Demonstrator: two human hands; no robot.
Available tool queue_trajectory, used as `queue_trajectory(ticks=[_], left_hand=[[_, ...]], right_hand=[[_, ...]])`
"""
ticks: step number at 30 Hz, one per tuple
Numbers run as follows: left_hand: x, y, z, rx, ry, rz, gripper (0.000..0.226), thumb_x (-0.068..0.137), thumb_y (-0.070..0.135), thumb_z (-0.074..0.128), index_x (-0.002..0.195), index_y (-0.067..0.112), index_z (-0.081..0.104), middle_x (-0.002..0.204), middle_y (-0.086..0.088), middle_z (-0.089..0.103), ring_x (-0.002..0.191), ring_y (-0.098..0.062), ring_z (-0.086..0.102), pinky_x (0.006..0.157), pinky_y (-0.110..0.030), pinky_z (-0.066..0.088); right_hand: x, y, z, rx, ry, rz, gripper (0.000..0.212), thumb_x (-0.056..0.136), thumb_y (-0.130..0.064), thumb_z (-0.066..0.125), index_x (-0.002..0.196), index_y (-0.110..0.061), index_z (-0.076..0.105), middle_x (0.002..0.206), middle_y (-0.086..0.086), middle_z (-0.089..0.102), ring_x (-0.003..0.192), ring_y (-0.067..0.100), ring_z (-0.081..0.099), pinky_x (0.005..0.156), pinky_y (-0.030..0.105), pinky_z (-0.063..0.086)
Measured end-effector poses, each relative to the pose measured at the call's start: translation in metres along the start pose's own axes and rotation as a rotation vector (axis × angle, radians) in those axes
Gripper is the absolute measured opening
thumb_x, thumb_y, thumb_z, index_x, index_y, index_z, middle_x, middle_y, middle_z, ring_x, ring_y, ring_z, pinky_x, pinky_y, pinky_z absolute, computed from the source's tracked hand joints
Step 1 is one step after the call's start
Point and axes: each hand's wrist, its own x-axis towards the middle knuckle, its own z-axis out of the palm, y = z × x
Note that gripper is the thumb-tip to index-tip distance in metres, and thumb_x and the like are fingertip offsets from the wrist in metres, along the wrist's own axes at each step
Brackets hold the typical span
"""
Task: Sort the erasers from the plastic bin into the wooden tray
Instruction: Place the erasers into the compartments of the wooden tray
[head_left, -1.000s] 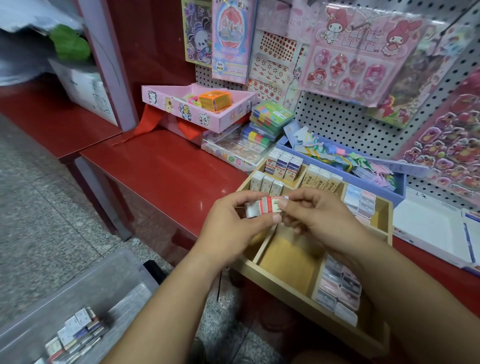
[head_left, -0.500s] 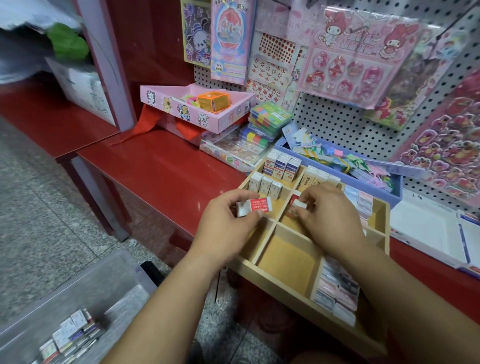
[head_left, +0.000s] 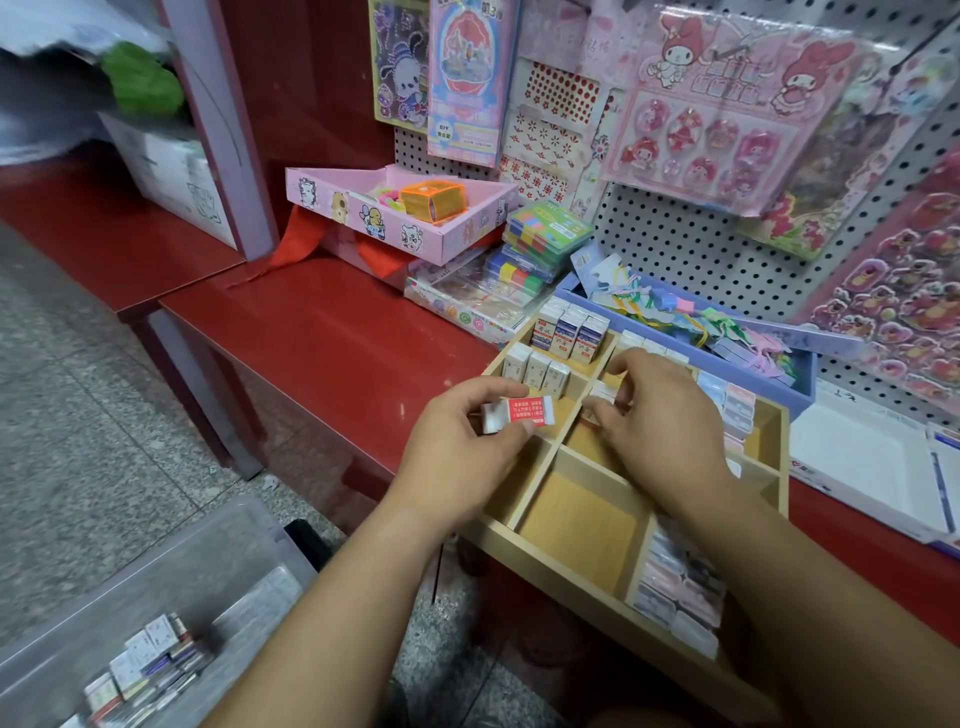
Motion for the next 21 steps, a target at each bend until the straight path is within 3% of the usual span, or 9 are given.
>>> queue_trajectory(ticks=[4,8,11,15,17,21], left_hand=[[-0.001,0.002,0.001,-0.055,0.009,-0.018,0.032,0.085,0.007,0.079,0.11,0.025,0.073,0.102,0.003,0.076,0.089,-0.012,0.072,0.089,-0.04,0.059],[-0.005,0.008,0.006,-0.125,-0.011,-0.068,0.029,0.084,0.006,0.081,0.109,0.017,0.072,0.09,-0.009,0.078,0.072,-0.017,0.066,0.072,-0.036,0.055],[-0.008,0.011,0.006,-0.173,-0.041,-0.077,0.031,0.082,0.006,0.083,0.109,0.012,0.071,0.077,-0.009,0.074,0.065,-0.017,0.059,0.064,-0.033,0.052],[-0.008,0.011,0.005,-0.15,-0.06,-0.076,0.041,0.073,0.004,0.089,0.109,0.013,0.071,0.089,-0.01,0.078,0.076,-0.014,0.069,0.083,-0.044,0.06],[-0.006,0.008,0.005,-0.107,-0.041,-0.054,0.039,0.071,0.008,0.091,0.105,0.017,0.073,0.088,-0.01,0.077,0.076,-0.014,0.068,0.08,-0.043,0.06],[-0.005,0.008,0.005,-0.103,-0.018,-0.056,0.037,0.069,0.012,0.093,0.099,0.02,0.073,0.083,-0.011,0.077,0.068,-0.015,0.065,0.065,-0.038,0.057]], right_hand=[[-0.019,-0.015,-0.009,0.225,0.079,-0.039,0.011,0.098,-0.034,0.056,0.104,-0.028,0.064,0.087,-0.014,0.057,0.085,0.009,0.052,0.068,0.031,0.042],[-0.027,-0.028,-0.011,0.6,-0.155,0.105,0.015,0.094,-0.042,0.065,0.093,-0.028,0.07,0.083,-0.01,0.066,0.075,0.001,0.058,0.067,0.025,0.046],[-0.027,-0.028,-0.007,0.816,-0.274,0.195,0.014,0.09,-0.034,0.075,0.096,-0.021,0.075,0.083,-0.003,0.073,0.073,0.003,0.065,0.072,0.023,0.05],[-0.024,-0.021,-0.011,0.94,-0.348,0.268,0.009,0.092,-0.028,0.072,0.095,-0.02,0.076,0.067,-0.012,0.07,0.06,-0.003,0.06,0.065,0.02,0.046],[-0.025,-0.022,-0.016,0.968,-0.399,0.278,0.011,0.09,-0.028,0.074,0.098,-0.019,0.075,0.068,-0.012,0.071,0.058,-0.004,0.061,0.057,0.013,0.045],[-0.028,-0.025,-0.02,1.004,-0.414,0.298,0.018,0.088,-0.023,0.076,0.105,-0.018,0.073,0.083,-0.003,0.078,0.072,0.002,0.071,0.06,0.014,0.05]])
